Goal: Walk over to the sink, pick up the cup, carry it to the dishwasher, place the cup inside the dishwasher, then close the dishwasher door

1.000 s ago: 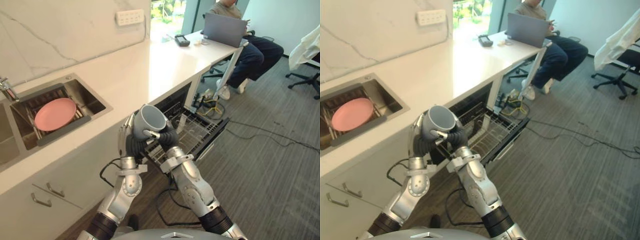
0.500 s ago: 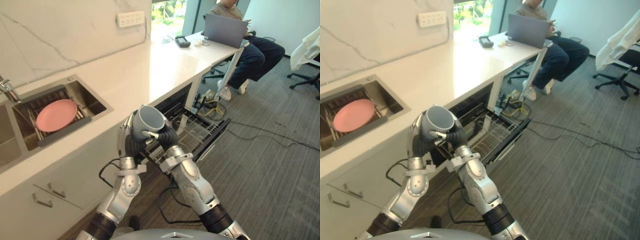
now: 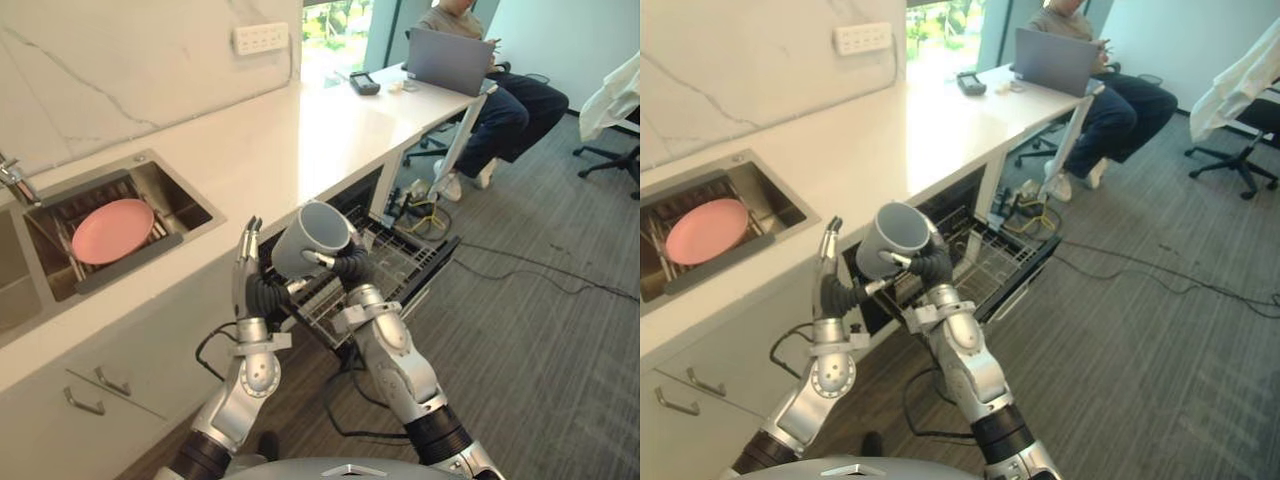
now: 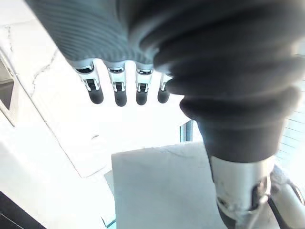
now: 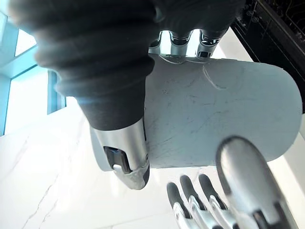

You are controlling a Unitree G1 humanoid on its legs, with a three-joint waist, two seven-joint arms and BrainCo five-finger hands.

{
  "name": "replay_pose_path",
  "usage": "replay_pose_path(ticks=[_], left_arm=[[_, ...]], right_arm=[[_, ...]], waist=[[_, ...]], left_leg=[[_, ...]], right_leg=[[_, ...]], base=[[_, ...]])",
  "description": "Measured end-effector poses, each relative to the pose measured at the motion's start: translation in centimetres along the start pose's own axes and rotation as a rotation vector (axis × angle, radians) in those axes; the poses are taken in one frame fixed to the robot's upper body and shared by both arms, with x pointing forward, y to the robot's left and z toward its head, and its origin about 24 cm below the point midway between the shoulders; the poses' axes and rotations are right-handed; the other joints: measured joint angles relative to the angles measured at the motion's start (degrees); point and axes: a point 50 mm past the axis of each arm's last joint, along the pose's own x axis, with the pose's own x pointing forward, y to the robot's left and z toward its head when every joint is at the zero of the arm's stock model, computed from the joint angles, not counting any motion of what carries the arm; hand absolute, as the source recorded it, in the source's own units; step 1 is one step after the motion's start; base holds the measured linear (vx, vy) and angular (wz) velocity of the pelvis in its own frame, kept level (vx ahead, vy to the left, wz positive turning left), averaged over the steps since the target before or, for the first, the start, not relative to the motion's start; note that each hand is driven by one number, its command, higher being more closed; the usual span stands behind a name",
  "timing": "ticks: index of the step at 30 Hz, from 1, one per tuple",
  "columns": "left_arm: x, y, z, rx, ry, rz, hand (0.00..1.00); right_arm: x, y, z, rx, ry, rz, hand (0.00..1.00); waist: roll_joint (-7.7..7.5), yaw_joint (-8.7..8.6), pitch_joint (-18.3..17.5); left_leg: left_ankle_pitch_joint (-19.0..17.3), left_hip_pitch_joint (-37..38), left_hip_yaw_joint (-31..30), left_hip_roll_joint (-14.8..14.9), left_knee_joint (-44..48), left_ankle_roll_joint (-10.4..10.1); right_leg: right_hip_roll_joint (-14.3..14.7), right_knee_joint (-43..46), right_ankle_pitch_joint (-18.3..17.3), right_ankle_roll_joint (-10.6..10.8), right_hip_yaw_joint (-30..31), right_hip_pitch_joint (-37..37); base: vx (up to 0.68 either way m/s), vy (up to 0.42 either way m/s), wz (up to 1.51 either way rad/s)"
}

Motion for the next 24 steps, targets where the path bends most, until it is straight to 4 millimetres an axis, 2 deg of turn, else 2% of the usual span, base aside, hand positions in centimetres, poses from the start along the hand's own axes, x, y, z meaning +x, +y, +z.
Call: replay_pose_path(ticks=[9,13,15,16,17,18,20,22,24], left_arm=[[-0.5,0.5,-1.0,-0.061,0.094,-0.004,0.0],[-1.4,0.6,-3.1,-0.151,0.251,-0.069,0.0],[-3.5,0.3,-5.3,-0.219,0.41,-0.159,0.0],[-4.2,0.3,-5.8,-0.23,0.445,-0.182,0.0],[-5.4,0.1,-6.7,-0.243,0.508,-0.231,0.0],[-6.0,0.2,-7.2,-0.247,0.539,-0.259,0.0],[-8.6,0.3,-9.2,-0.266,0.676,-0.335,0.0],[-10.1,0.8,-10.6,-0.283,0.773,-0.365,0.0],[-11.4,1.6,-12.0,-0.278,0.851,-0.368,0.0]], right_arm=[[0.1,-2.0,1.1,-0.07,-0.037,-0.064,1.0],[0.0,-3.5,1.6,-0.145,-0.049,-0.112,1.0],[-0.2,-5.3,1.4,-0.217,-0.013,-0.157,1.0],[-0.3,-5.9,1.2,-0.238,0.002,-0.177,1.0],[-0.6,-7.4,0.9,-0.279,0.038,-0.22,1.0],[-0.7,-8.2,0.7,-0.296,0.059,-0.239,1.0],[-0.9,-10.7,0.2,-0.342,0.133,-0.302,1.0],[-0.2,-11.7,0.4,-0.386,0.162,-0.306,1.0],[1.5,-12.3,1.5,-0.448,0.156,-0.296,1.0]], waist=[[-0.05,0.1,0.04],[-0.13,0.09,0.09],[-0.46,0.1,0.3],[-0.58,0.09,0.39],[-0.88,0.23,0.65],[-1.04,0.51,0.75],[-1.15,1.37,1.61],[-0.91,1.75,3.4],[-0.58,1.78,5.44]], left_leg=[[0.0,0.0,0.0,-0.02,0.0,0.0],[0.0,0.0,-0.03,-0.04,0.0,0.01],[0.05,-0.02,-0.72,-0.21,0.0,0.05],[0.13,-0.08,-1.06,-0.29,0.0,0.06],[0.19,-0.29,-1.69,-0.31,0.0,0.01],[0.23,-0.47,-1.87,-0.3,0.0,-0.04],[0.68,-1.52,-3.01,-0.3,0.01,-0.1],[1.02,-2.07,-3.4,-0.16,0.02,-0.24],[1.84,-4.17,-4.34,0.25,0.02,-0.41]], right_leg=[[-0.02,-0.06,0.03,0.06,-0.02,0.04],[-0.04,-0.08,0.08,0.15,-0.06,0.07],[-0.12,-0.06,-0.08,0.35,-0.76,0.36],[-0.15,-0.02,-0.16,0.4,-1.11,0.48],[-0.16,-0.24,-0.14,0.36,-1.74,0.86],[-0.12,-0.33,-0.09,0.39,-1.89,0.82],[0.13,-0.73,0.23,0.27,-3.13,0.77],[0.48,-0.89,0.93,0.48,-3.44,0.66],[1.05,-1.12,1.45,0.08,-4.14,-0.9]], base=[[0.0,0.0,0.0],[0.0,0.0,0.0],[0.0,0.0,0.13],[0.0,0.0,0.27],[0.01,0.002,0.23],[0.0,0.002,0.26],[0.0,-0.003,0.22],[-0.04,-0.007,0.12],[-0.08,-0.015,0.15]])
